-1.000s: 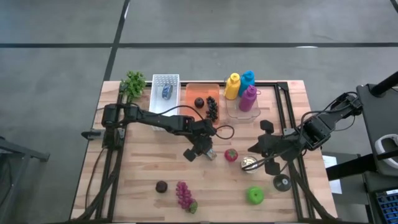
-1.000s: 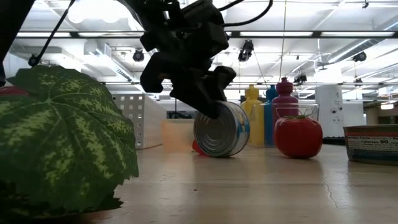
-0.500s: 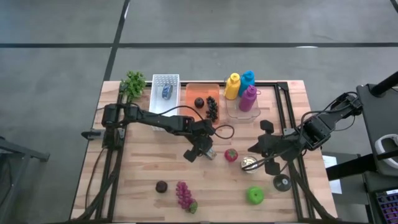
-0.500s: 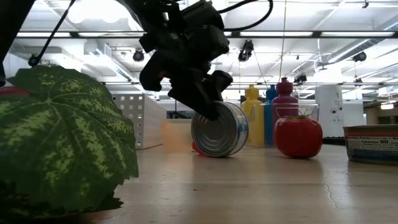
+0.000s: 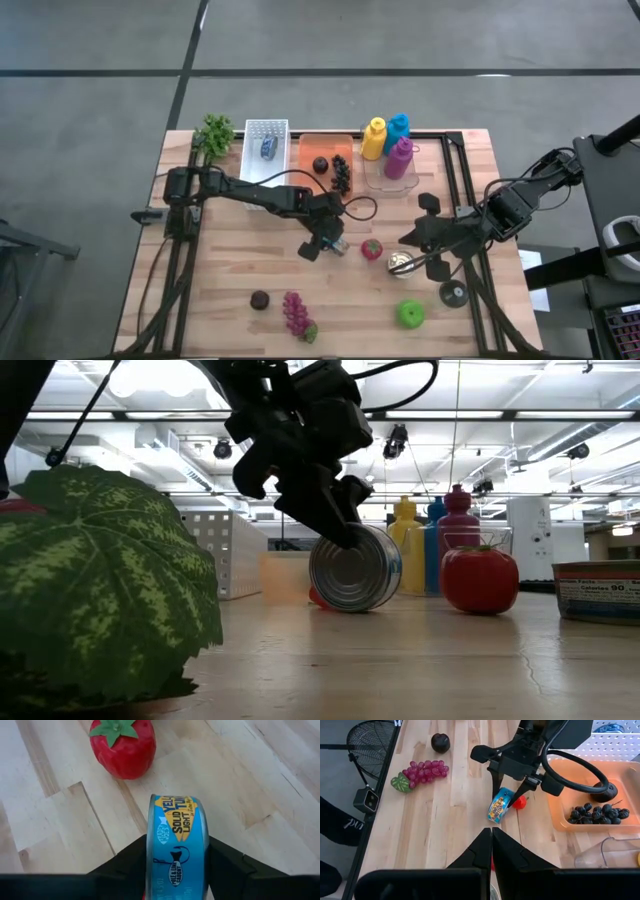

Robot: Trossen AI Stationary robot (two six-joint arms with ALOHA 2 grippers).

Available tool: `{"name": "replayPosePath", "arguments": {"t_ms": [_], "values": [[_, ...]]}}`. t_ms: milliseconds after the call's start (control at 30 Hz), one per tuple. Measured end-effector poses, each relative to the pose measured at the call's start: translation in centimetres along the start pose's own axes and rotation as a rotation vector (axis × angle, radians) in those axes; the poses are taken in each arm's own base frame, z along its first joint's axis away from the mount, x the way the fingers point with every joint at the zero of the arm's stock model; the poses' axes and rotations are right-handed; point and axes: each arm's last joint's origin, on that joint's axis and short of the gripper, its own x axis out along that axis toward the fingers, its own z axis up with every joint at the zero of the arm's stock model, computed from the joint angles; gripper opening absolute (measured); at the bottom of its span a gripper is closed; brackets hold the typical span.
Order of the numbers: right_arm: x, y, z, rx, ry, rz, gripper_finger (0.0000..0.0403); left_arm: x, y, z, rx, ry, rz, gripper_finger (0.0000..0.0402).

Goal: Pick & Place Food Item
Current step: Put the bottom blue tuna can into the white bin

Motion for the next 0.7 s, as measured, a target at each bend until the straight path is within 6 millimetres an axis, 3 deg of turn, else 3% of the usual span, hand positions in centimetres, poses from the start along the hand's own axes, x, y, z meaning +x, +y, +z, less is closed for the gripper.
{"name": "replayPosePath", "arguments": {"t_ms": [133, 333, 533, 700], "values": [[0.0, 0.0, 0.0, 0.0, 0.0, 0.0, 0.0008, 0.0, 0.0, 0.01, -0.021, 0.0, 0.001, 0.0144], [0.0, 0.0, 0.0, 0.0, 0.0, 0.0, 0.0008, 0.0, 0.04, 0.08, -0.049, -0.007, 0.004, 0.0145], [0.0, 0.0, 0.0, 0.0, 0.0, 0.0, 0.0008, -0.03, 0.05, 0.11, -0.062, -0.01, 0.005, 0.0175], [0.0, 0.0, 0.0, 0.0, 0.0, 0.0, 0.0008, -0.02, 0.04, 0.1, -0.065, -0.01, 0.005, 0.0149]]}}
